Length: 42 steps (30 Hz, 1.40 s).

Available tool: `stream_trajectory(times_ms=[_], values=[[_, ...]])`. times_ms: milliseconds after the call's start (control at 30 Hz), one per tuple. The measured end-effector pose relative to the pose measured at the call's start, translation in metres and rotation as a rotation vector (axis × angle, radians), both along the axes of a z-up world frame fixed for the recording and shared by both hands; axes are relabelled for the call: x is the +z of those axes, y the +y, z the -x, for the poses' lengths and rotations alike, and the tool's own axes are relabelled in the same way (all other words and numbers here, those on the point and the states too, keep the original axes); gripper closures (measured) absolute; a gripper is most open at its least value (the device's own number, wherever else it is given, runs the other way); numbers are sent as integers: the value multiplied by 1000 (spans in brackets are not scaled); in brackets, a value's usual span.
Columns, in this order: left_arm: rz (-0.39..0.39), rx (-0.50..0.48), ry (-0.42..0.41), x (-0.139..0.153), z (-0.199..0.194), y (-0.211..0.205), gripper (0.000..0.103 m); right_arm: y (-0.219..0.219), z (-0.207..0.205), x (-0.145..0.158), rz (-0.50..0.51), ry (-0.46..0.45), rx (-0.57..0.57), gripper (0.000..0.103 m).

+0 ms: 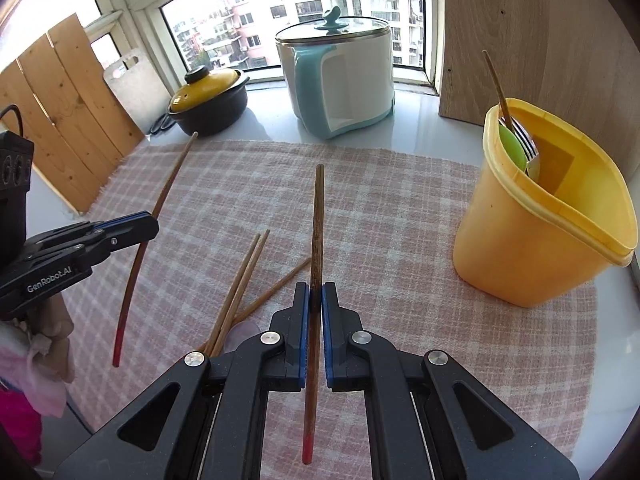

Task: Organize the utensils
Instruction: 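Carry both chopsticks upright with both tools over the yellow container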

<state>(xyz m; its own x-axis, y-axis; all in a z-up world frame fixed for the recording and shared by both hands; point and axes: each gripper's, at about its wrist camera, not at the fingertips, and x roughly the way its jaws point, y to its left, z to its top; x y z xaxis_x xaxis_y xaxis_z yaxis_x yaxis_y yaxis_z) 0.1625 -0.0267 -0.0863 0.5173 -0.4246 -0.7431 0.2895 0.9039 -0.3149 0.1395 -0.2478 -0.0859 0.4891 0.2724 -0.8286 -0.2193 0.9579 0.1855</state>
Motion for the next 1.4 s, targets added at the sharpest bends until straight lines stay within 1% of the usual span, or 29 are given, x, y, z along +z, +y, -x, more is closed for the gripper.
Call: stream_trajectory(times_ms=[233, 433, 667, 1000, 1200, 1400], values=[[47, -10, -64, 26, -4, -26, 99, -19, -3, 29, -16, -75, -6, 99], [82, -18, -95, 45, -14, -51, 99, -40, -4, 52, -47, -134, -31, 99], [149, -19, -137, 62, -24, -81, 99, -67, -2, 77, -61, -185, -36, 99], [203, -76, -191, 91, -41, -133, 99, -111, -1, 122, -66, -288, -76, 99], [231, -106, -233, 108, -54, -167, 99, -138, -4, 140, -70, -333, -118, 99], [247, -112, -256, 116, -74, -200, 99, -161, -8, 152, -69, -365, -136, 99]])
